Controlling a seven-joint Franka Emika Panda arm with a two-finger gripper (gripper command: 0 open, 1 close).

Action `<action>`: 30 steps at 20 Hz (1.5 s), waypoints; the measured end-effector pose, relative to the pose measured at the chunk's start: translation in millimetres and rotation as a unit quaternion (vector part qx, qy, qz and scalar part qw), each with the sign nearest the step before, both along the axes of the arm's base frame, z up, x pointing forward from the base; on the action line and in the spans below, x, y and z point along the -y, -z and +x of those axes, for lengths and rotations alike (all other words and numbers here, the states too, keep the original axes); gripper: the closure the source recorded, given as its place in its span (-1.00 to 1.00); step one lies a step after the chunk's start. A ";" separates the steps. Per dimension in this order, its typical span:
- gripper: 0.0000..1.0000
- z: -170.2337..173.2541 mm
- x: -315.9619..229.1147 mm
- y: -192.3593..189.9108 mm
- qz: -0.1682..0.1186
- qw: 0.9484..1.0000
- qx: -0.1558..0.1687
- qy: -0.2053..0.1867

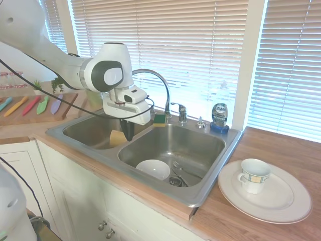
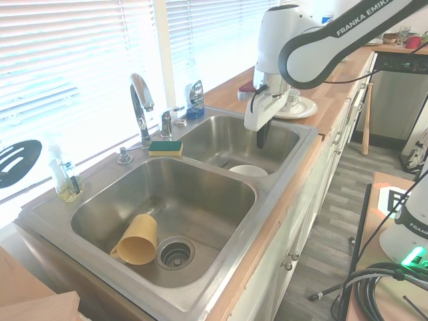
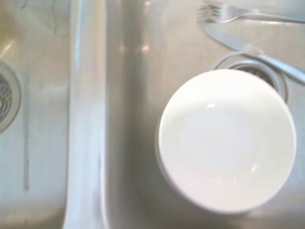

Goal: Turn on the faucet

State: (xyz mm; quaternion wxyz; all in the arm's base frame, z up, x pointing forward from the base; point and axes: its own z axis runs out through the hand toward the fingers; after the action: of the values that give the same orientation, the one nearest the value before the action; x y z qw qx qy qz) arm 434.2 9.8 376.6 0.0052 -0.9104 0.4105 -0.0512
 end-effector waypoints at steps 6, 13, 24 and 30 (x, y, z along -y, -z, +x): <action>1.00 60.5 2.6 1.5 -0.012 0.999 0.032 0.014; 1.00 160.1 12.2 1.4 -0.019 0.997 0.070 0.017; 1.00 259.6 3.3 -9.5 -0.033 0.995 0.091 0.015; 1.00 271.1 -7.9 -12.3 -0.038 0.994 0.098 0.018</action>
State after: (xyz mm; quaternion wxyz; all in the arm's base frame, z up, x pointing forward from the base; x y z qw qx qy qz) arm 705.3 17.7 388.9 0.0103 -0.8929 0.4225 -0.1556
